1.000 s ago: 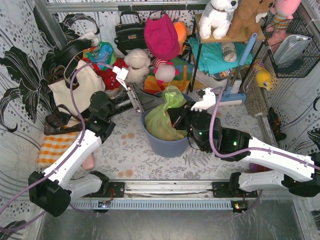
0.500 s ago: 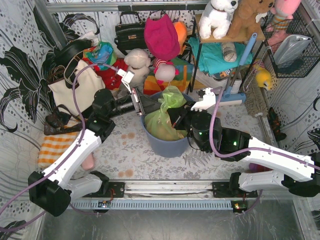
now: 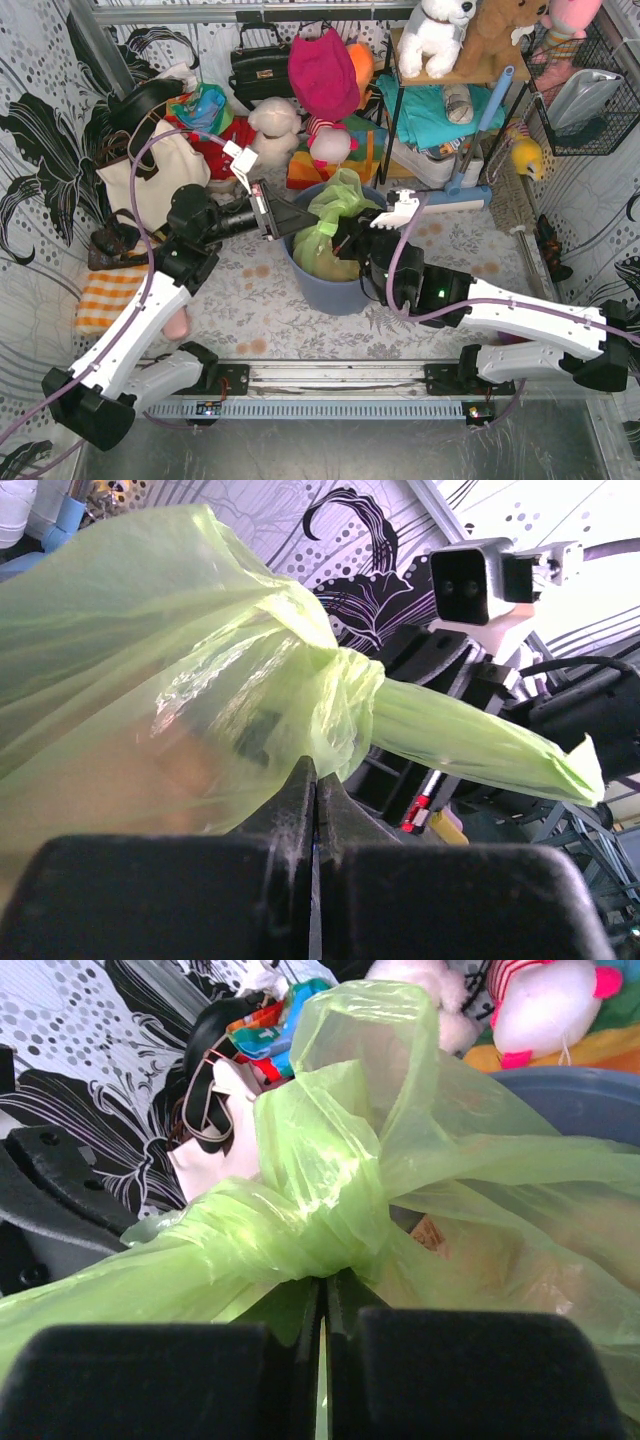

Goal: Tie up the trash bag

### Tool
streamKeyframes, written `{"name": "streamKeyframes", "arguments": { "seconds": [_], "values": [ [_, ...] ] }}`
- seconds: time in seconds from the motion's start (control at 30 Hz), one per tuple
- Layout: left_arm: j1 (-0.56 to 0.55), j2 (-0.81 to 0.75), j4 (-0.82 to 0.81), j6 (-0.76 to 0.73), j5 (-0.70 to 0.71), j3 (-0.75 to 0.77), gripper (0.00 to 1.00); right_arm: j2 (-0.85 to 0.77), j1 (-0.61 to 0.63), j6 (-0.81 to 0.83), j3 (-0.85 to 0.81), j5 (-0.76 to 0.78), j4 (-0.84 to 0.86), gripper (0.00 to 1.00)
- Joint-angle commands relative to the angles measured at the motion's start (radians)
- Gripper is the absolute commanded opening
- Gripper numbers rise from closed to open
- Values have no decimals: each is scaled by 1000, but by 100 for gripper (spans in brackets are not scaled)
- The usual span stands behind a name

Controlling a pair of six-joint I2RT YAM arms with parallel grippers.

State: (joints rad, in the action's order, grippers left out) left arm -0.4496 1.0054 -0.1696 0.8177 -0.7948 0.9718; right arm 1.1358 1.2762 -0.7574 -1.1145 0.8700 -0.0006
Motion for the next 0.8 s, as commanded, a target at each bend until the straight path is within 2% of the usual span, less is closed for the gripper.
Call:
{"name": "streamKeyframes", "arguments": {
  "seconds": [0.0, 0.17, 0.27, 0.6, 0.77],
  "values": [
    [-7, -42, 19, -6, -24, -18, 4, 8, 6, 122, 61, 15, 309, 0],
    [-15, -62, 39, -8, 3, -58, 4, 15, 7, 214, 140, -112, 552, 0],
    [-17, -65, 39, -5, 8, -67, 4, 19, 6, 233, 167, -146, 626, 0],
    [-56, -73, 41, -1, 5, -91, 4, 14, 6, 424, 271, -38, 917, 0],
    [-96, -85, -3, 34, -5, -116, 4, 49, 6, 571, 314, 2, 1124, 0]
  ]
}}
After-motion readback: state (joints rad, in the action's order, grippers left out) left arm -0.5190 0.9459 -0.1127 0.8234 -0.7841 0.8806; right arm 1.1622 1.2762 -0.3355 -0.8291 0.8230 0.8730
